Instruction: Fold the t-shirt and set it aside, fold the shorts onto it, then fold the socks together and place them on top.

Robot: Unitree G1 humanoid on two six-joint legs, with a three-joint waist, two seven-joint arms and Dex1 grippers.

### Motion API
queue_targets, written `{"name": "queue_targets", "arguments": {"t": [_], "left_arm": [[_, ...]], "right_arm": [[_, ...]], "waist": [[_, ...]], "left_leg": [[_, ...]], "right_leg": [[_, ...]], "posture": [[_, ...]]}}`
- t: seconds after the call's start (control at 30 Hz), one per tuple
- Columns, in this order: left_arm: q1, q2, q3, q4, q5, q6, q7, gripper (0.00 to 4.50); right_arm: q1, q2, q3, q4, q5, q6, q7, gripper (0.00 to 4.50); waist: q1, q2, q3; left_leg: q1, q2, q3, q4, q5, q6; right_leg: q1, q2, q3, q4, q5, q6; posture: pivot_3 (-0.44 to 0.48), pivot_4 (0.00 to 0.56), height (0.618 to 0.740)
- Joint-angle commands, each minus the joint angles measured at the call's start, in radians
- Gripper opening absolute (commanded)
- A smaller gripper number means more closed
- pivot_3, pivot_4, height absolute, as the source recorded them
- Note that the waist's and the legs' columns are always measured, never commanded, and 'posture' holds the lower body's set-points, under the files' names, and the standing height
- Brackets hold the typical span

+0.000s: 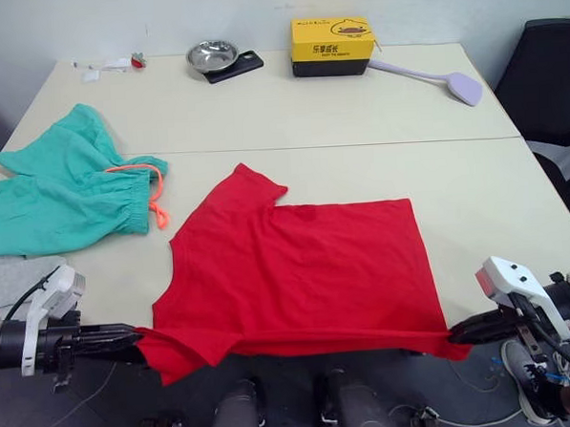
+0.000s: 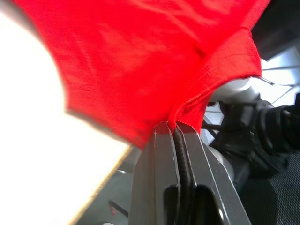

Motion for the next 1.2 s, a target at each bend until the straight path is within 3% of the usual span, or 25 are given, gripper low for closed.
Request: {"name": "queue_targets", "arguments": {"t": [0.03,0.5,0.6,0.73,0.83,1.0,1.2], "left_arm": [[-0.050,0.014,-0.011,0.028,0.000,0.005,0.010,0.01],[-0.190,-0.033,-0.123,0.127,0.069,-0.090,0.059,0.01],[-0.211,-0.054,-0.126,0.146,0.080,-0.121,0.080,0.59],[-0.234,-0.080,-0.134,0.169,0.100,-0.157,0.109,1.83],[-0.248,-0.103,-0.136,0.186,0.133,-0.213,0.146,2.78],[-0.250,-0.141,-0.080,0.182,0.125,-0.315,0.164,4.40],[-0.182,-0.165,-0.015,0.123,0.133,-0.512,0.116,4.50]], "right_arm": [[-0.032,0.014,0.018,0.000,0.004,0.026,-0.014,0.00],[-0.104,0.141,0.044,0.004,-0.029,0.010,-0.171,0.00],[-0.106,0.161,0.033,0.011,-0.032,-0.017,-0.187,0.00],[-0.109,0.189,0.014,0.022,-0.020,-0.034,-0.210,0.00],[-0.115,0.208,-0.001,0.038,-0.027,-0.067,-0.219,0.60],[-0.111,0.219,-0.039,0.062,-0.039,-0.149,-0.226,2.33],[-0.104,0.226,-0.084,0.068,-0.033,-0.253,-0.198,4.46]], "waist": [[0.000,0.000,0.000],[-0.001,-0.001,0.000],[0.000,-0.001,0.000],[0.000,-0.001,0.000],[0.000,-0.001,0.000],[0.000,-0.001,0.000],[-0.001,-0.002,0.000]], "left_leg": [[0.000,0.000,0.000,0.000,0.000,0.000],[0.000,0.000,0.000,0.004,0.002,0.000],[0.000,0.000,0.000,0.005,0.002,0.000],[0.000,0.000,0.000,0.005,0.002,0.000],[0.000,0.000,0.000,0.006,0.002,0.000],[0.000,0.000,0.001,0.006,0.002,0.000],[0.000,0.000,0.001,0.007,0.002,0.000]], "right_leg": [[0.000,0.000,0.000,0.001,0.000,0.000],[-0.001,0.000,0.000,0.006,0.000,0.001],[0.000,0.000,0.000,0.006,0.001,0.001],[0.000,0.000,0.000,0.006,0.001,0.002],[0.000,0.000,0.000,0.007,0.001,0.002],[0.000,0.000,0.000,0.007,0.001,0.002],[0.000,0.000,0.000,0.007,0.001,0.003]], "posture": [[0.000,0.150,0.740],[0.000,0.150,0.740],[0.000,0.150,0.740],[0.000,0.150,0.740],[0.000,0.150,0.740],[0.000,0.150,0.740],[0.000,0.150,0.740]]}}
